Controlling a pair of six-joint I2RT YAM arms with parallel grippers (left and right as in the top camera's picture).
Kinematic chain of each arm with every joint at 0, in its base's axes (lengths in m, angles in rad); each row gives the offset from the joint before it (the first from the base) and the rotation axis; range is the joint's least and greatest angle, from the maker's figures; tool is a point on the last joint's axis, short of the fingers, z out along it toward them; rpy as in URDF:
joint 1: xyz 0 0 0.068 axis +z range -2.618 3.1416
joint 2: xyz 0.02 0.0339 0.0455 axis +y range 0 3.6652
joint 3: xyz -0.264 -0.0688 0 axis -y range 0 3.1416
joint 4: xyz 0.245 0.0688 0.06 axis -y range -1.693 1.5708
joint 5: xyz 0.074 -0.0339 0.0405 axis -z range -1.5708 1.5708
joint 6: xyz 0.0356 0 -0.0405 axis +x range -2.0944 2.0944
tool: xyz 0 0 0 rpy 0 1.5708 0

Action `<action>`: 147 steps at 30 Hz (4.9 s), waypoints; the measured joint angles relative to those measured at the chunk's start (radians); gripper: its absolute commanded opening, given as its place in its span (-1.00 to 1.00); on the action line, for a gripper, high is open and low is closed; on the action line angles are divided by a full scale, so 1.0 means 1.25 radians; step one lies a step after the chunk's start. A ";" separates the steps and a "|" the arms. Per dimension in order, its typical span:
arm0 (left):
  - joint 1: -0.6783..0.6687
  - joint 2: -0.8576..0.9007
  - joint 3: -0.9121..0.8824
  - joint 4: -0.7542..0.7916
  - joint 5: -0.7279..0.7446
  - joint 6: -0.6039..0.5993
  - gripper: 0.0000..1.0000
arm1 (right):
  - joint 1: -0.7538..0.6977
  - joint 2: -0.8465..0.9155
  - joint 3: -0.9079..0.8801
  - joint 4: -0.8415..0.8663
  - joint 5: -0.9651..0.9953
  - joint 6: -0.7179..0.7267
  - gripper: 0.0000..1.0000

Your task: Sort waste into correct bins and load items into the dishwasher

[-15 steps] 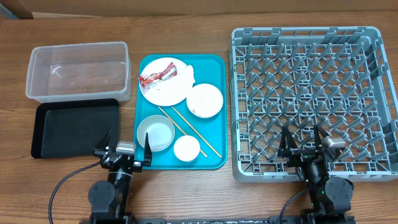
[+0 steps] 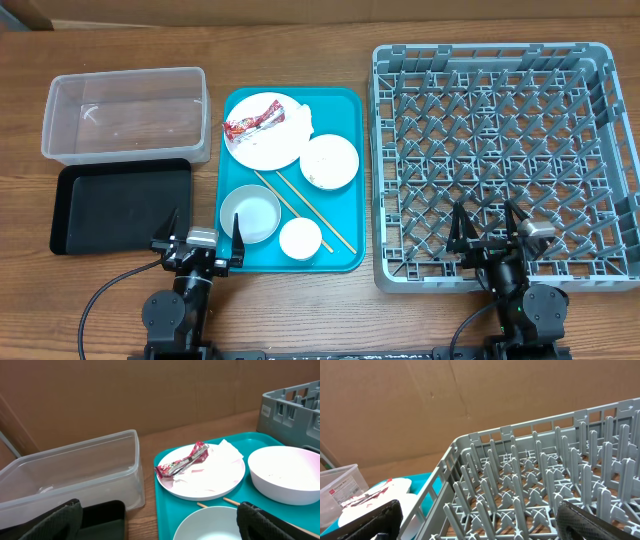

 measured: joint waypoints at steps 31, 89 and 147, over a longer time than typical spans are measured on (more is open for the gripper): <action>0.000 0.000 0.000 0.000 0.000 0.000 1.00 | 0.000 0.000 0.000 0.000 0.000 0.000 1.00; 0.000 0.343 0.427 -0.059 0.100 -0.063 0.99 | 0.000 0.034 0.234 -0.057 -0.026 -0.080 1.00; -0.131 1.836 1.538 -0.803 0.087 0.373 1.00 | 0.000 0.927 0.919 -0.739 -0.130 -0.166 1.00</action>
